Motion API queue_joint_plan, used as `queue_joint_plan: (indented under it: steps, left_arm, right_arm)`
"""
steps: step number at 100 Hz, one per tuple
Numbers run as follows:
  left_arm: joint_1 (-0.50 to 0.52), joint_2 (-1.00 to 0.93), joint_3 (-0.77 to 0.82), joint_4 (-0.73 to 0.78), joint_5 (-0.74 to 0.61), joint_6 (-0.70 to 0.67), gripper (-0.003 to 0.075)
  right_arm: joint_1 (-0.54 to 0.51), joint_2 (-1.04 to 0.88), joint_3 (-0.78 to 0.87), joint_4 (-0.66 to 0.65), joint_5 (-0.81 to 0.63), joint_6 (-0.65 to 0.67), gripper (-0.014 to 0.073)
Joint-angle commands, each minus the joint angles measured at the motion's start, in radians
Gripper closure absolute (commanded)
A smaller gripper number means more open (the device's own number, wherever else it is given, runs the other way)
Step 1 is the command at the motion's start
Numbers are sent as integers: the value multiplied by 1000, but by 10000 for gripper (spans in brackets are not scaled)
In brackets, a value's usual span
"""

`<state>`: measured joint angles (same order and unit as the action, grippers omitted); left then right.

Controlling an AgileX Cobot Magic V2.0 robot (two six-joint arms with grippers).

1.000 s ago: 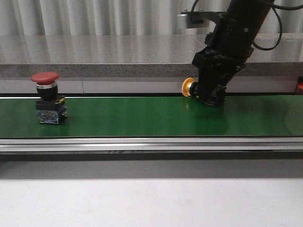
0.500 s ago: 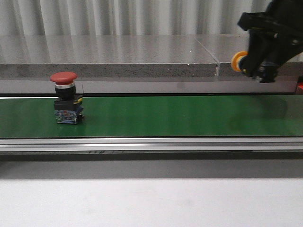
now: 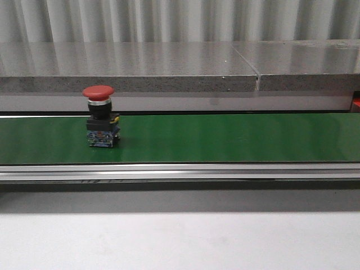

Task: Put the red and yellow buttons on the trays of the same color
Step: 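Carry the yellow button into the yellow tray and open the right gripper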

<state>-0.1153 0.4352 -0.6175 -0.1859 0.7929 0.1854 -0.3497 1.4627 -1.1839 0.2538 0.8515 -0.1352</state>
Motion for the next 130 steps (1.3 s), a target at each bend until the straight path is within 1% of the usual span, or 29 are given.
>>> queue_joint_plan:
  steps: [1, 14, 28, 39, 54, 63, 72, 79, 89, 94, 111, 130]
  left_arm:
    - [-9, 6, -25, -14, -71, 3, 741]
    - [-9, 6, -25, -14, -71, 3, 741]
    - [-9, 6, -25, -14, -71, 3, 741]
    - [-9, 6, -25, -14, -71, 3, 741]
    - [-9, 6, -25, -14, -71, 3, 741]
    - [-9, 6, -25, -14, -71, 3, 741]
    - [-9, 6, -25, -14, -71, 3, 741]
    - [-9, 6, -25, -14, -71, 3, 741]
    - [-9, 6, -25, -14, -71, 3, 741]
    - [-9, 6, -25, -14, -71, 3, 741]
    - [-9, 6, -25, -14, -71, 3, 741]
    - [-9, 6, -25, -14, -71, 3, 741]
  right_arm:
    - [-70, -50, -20, -26, -15, 56, 426]
    - [-175, -52, -20, -90, -3, 135, 426]
    - [-284, -52, -20, -149, -17, 182, 426]
    - [-363, -45, -19, -156, -40, 201, 426]
    - [-439, -2, -19, -149, -73, 214, 426]
    - [-455, 38, -19, -126, -74, 223, 417]
    - [-455, 84, -19, -99, -83, 223, 364]
    - [-455, 118, -19, -85, -97, 223, 293]
    - [-455, 155, -19, -76, -96, 223, 144]
    - [-455, 169, -19, -61, -99, 223, 103]
    - [-442, 152, -19, -48, -133, 223, 94]
    - [-426, 85, -19, -48, -103, 223, 94]
